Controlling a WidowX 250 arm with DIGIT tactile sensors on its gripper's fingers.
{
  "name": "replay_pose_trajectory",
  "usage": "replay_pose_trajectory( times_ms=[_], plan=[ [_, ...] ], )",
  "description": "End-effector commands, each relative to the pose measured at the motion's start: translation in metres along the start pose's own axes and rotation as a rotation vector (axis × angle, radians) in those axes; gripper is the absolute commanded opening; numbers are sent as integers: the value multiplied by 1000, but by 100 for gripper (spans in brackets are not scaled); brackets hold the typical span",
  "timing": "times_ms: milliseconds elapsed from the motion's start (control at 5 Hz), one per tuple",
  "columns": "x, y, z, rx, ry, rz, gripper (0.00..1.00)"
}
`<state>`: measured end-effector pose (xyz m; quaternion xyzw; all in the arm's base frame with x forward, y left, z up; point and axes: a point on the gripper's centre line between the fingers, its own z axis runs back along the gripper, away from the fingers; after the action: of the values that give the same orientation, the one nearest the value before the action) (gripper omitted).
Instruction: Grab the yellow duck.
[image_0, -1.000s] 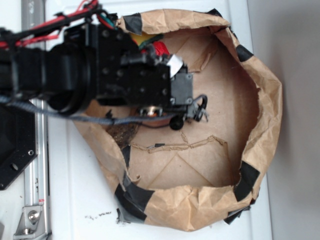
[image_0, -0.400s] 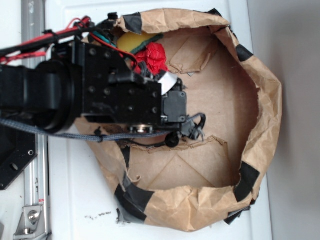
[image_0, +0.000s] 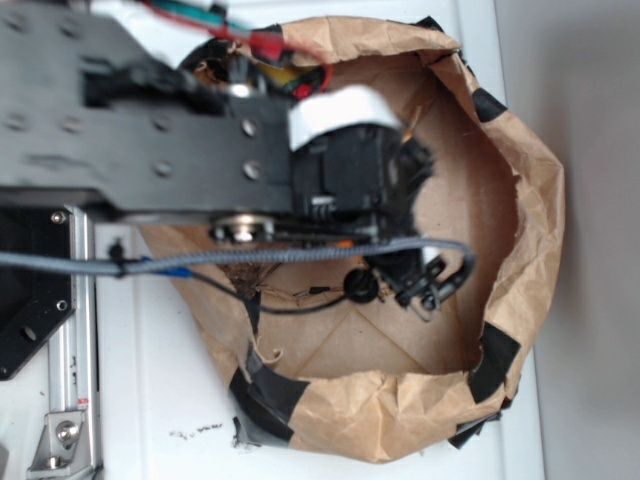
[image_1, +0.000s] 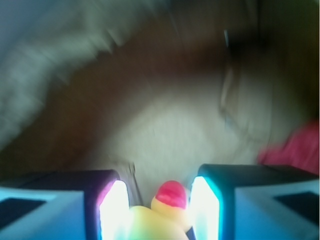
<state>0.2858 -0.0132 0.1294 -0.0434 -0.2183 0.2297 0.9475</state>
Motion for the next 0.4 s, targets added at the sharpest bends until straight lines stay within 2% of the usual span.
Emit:
replay_pose_trajectory(
  times_ms=[0,200],
  plan=[
    [43,-2,66,241,-77,-108,0],
    [33,-10,63,157,84,-204,0]
  ],
)
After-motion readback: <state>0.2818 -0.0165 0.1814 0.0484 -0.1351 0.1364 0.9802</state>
